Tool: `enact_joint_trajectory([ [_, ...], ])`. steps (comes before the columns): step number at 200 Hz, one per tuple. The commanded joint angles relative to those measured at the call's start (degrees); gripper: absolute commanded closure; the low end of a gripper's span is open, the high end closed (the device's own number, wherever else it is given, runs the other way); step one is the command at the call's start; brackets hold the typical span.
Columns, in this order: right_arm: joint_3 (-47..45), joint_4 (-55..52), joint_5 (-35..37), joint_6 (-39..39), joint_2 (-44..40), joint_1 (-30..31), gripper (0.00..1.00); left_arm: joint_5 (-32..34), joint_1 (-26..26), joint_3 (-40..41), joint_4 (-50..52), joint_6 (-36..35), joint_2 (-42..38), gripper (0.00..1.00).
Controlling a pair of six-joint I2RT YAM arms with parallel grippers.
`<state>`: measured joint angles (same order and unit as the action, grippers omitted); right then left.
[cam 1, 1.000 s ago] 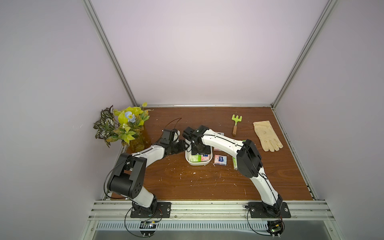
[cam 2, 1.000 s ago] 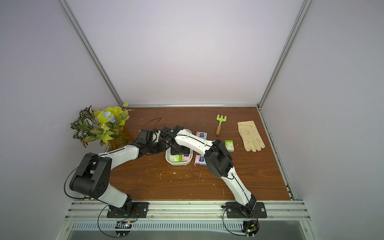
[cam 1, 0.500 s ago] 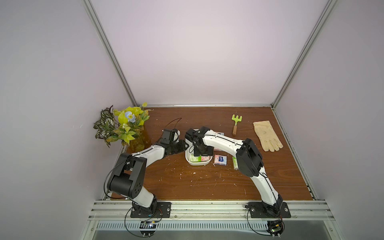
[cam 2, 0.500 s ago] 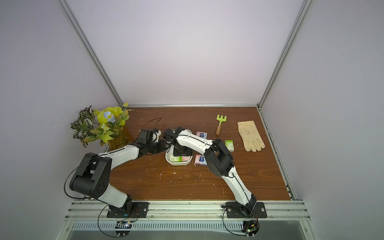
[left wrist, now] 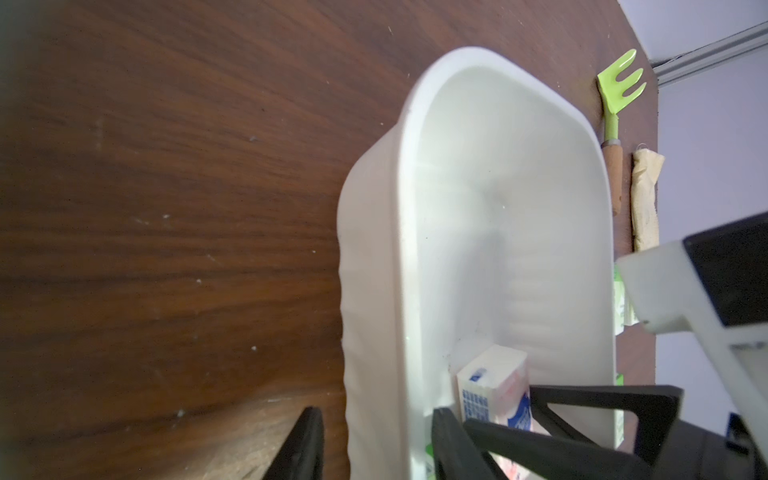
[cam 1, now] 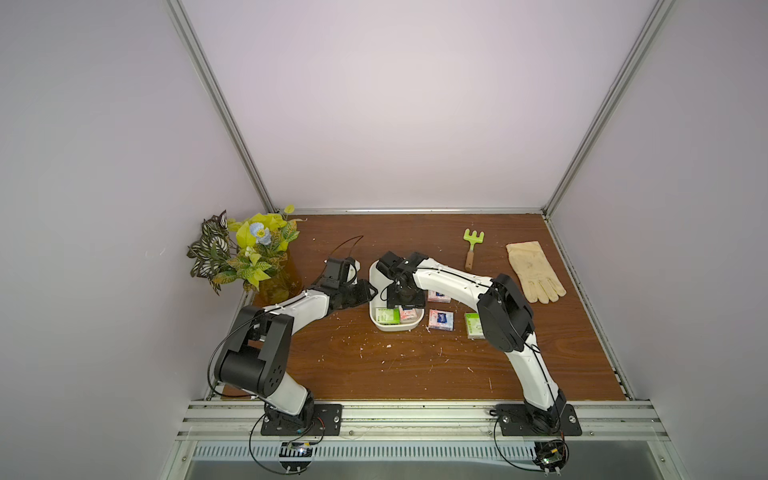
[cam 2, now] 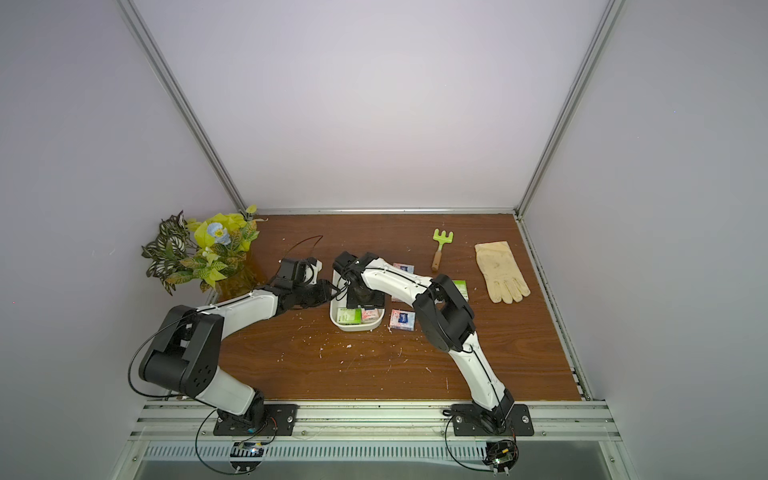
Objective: Take the pocket tissues out of the storage box
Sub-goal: Pick up the pocket tissues from the storage box.
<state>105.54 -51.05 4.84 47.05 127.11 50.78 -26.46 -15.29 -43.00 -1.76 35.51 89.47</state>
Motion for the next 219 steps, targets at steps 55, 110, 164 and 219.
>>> enact_joint_trajectory([
  [55,10.12,-6.66,5.27,-11.26,2.44,0.6,0.26,0.97,-0.43,-1.03,0.88,-1.14,0.35,0.61],
  [110,7.07,-7.31,5.8,-11.48,1.62,0.61,0.24,1.13,-0.42,-1.03,1.06,-1.32,0.44,0.61],
  [164,5.23,-5.03,2.58,-14.57,1.65,0.49,0.25,1.1,-0.38,-0.77,1.06,-1.36,0.44,0.61],
  [219,3.03,-3.21,2.54,-15.92,2.1,-0.02,0.25,1.24,-0.37,-0.77,1.31,-1.48,0.27,0.61],
])
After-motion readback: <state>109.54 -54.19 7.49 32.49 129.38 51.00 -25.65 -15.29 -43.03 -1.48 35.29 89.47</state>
